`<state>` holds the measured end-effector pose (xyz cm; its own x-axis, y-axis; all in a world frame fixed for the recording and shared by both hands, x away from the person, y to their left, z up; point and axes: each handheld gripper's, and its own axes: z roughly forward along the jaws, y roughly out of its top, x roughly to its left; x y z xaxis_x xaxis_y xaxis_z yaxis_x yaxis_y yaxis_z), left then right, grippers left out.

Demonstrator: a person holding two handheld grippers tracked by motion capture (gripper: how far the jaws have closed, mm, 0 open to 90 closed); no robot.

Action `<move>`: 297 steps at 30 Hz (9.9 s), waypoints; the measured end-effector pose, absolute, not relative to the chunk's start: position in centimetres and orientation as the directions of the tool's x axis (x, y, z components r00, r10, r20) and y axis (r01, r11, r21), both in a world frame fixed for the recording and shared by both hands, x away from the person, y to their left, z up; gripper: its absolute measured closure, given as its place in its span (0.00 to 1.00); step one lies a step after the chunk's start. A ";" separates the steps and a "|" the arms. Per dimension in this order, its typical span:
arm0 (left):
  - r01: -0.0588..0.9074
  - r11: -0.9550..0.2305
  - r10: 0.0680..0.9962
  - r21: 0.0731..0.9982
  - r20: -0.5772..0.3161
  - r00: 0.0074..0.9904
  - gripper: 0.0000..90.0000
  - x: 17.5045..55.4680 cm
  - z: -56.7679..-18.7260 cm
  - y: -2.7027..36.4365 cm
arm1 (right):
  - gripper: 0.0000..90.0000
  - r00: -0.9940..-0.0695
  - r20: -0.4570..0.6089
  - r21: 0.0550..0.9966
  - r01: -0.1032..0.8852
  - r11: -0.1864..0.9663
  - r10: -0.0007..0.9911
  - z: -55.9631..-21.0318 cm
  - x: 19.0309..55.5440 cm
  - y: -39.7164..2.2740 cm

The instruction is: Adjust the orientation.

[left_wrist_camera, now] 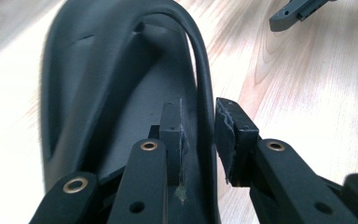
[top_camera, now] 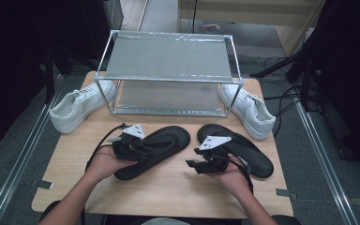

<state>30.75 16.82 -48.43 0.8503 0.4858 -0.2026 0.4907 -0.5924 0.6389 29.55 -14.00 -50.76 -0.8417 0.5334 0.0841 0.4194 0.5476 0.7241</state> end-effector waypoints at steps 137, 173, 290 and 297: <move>0.603 -0.398 0.598 0.691 -0.303 0.742 0.47 30.2 -49.5 20.9 | 0.60 -0.810 0.173 0.773 0.464 0.433 0.560 -49.4 31.5 -14.9; 0.576 -0.463 0.575 0.673 -0.267 0.774 0.47 32.9 -49.5 18.5 | 0.61 -0.701 0.156 0.790 0.511 0.338 0.696 -48.8 30.4 -22.4; 0.604 -0.400 0.654 0.689 -0.247 0.715 0.46 31.1 -50.4 20.9 | 0.86 -0.734 0.165 0.736 0.536 0.413 0.659 -48.8 34.2 -17.3; 0.596 -0.407 0.685 0.692 -0.201 0.700 0.55 31.9 -50.4 21.0 | 0.98 -0.696 0.179 0.716 0.577 0.393 0.695 -49.1 33.9 -18.8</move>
<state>31.92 20.95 -50.42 0.7005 0.6849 -0.2007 0.5962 -0.4069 0.6921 33.93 -18.77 -49.09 -0.6960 0.6953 0.1793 0.5772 0.3932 0.7157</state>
